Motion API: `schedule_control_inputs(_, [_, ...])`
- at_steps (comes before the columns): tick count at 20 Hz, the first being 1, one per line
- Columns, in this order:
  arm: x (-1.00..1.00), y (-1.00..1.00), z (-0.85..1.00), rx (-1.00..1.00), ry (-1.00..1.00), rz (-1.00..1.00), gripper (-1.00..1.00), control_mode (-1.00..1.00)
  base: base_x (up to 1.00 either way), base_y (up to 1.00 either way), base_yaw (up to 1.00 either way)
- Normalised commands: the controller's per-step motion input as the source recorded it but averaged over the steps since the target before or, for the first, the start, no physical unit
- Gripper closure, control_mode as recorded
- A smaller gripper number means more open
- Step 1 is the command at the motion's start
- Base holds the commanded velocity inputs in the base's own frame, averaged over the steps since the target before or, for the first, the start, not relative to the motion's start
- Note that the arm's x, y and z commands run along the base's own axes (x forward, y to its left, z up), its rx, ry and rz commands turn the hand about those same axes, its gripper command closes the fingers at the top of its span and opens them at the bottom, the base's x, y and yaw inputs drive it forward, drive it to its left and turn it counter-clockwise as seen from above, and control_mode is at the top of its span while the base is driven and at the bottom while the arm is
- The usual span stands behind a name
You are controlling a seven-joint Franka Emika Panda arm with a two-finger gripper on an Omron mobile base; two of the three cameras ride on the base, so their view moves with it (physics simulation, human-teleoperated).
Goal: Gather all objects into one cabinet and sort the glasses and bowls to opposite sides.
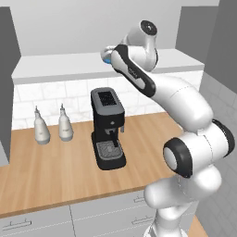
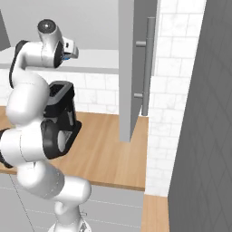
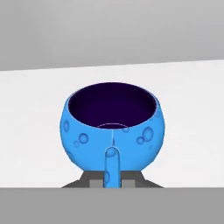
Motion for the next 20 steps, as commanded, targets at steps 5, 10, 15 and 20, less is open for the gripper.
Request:
schedule_control_inputs(5, [-0.98,0.02,-0.04,0.02,-0.09,0.00,1.00,-1.00,0.00,0.00,0.00])
schedule_control_inputs(10, [-1.00,0.00,0.07,0.03,0.02,0.00,1.00,-1.00,0.00,0.00,0.00])
schedule_control_inputs(15, [-1.00,0.00,0.06,0.01,0.21,0.00,1.00,-1.00,0.00,0.00,0.00])
schedule_control_inputs(20, [-1.00,0.00,0.01,0.00,0.08,0.00,1.00,-1.00,0.00,0.00,0.00])
